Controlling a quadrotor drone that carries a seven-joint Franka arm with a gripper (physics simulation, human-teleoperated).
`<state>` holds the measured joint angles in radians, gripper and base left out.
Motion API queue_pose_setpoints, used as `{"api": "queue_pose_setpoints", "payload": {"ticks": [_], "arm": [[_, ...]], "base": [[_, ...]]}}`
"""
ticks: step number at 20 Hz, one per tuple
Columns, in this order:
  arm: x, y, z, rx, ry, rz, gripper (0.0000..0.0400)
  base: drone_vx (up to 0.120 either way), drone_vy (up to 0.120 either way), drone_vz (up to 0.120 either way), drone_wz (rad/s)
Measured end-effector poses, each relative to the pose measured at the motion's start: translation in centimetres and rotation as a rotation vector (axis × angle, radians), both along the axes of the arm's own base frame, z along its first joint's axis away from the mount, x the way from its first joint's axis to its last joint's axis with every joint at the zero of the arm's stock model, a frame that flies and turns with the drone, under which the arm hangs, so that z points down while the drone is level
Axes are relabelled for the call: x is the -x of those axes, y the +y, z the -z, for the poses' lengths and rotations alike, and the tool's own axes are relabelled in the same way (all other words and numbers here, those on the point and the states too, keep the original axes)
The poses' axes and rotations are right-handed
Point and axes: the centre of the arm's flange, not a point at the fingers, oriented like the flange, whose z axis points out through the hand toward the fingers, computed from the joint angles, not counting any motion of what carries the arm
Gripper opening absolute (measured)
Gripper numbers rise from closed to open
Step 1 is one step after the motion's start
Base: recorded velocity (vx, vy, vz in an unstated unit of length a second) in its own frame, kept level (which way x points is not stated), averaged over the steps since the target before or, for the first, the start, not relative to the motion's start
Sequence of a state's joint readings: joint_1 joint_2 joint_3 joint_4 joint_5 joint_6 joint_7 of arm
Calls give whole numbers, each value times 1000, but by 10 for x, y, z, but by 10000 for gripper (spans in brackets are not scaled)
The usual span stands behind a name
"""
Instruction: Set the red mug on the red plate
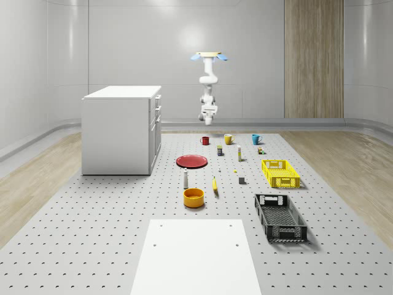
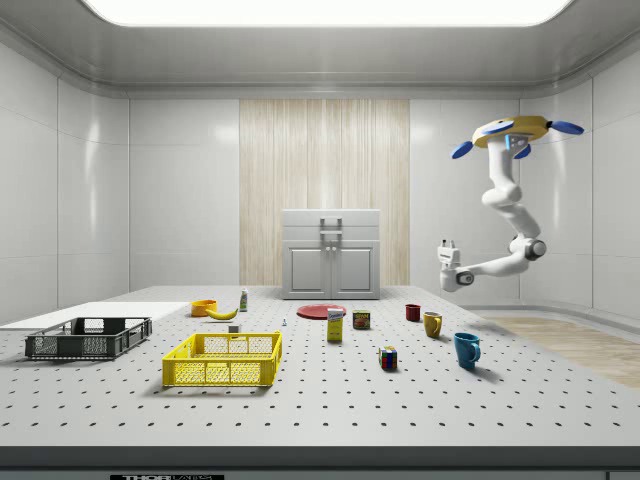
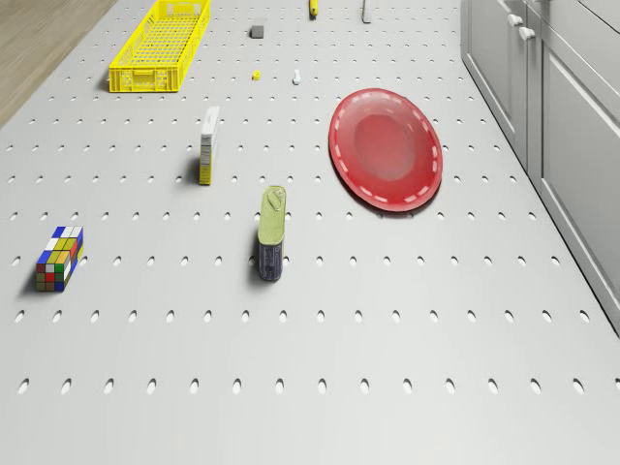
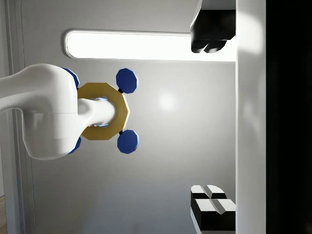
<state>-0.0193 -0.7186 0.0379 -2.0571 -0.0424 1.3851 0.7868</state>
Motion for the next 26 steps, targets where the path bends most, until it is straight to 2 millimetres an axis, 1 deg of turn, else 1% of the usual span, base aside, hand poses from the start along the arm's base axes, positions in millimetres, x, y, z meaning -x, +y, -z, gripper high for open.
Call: {"api": "queue_pose_setpoints", "payload": {"ticks": [6, 8, 10, 11, 13, 16, 18, 20, 21, 23, 24, 26], "arm": [[0, 11, 1, 116, -4, 3, 400], [0, 18, 3, 189, -6, 5, 400], [1, 28, 6, 290, -7, 8, 400], [1, 34, 9, 354, -8, 10, 400], [0, 48, 16, 515, -9, 14, 400], [0, 73, 40, 859, -9, 24, 400], [-1, 87, 66, 1159, -9, 33, 400], [-2, 92, 100, 1498, -7, 44, 400], [-3, 91, 117, 1672, -7, 49, 400], [-4, 80, 148, 2003, -5, 60, 400], [-4, 72, 160, 2152, -4, 65, 400], [-5, 54, 178, 2406, -1, 72, 400]], "base": [[0, -120, 0, 0], [100, -40, 0, 0], [120, 0, 0, 0], [120, 0, -120, 0], [20, 0, -120, 0], [0, 0, -120, 0], [0, 0, -120, 0], [0, 0, -120, 0], [0, 0, -120, 0], [0, 0, -120, 0], [40, 0, -120, 0], [120, 0, -120, 0]]}}
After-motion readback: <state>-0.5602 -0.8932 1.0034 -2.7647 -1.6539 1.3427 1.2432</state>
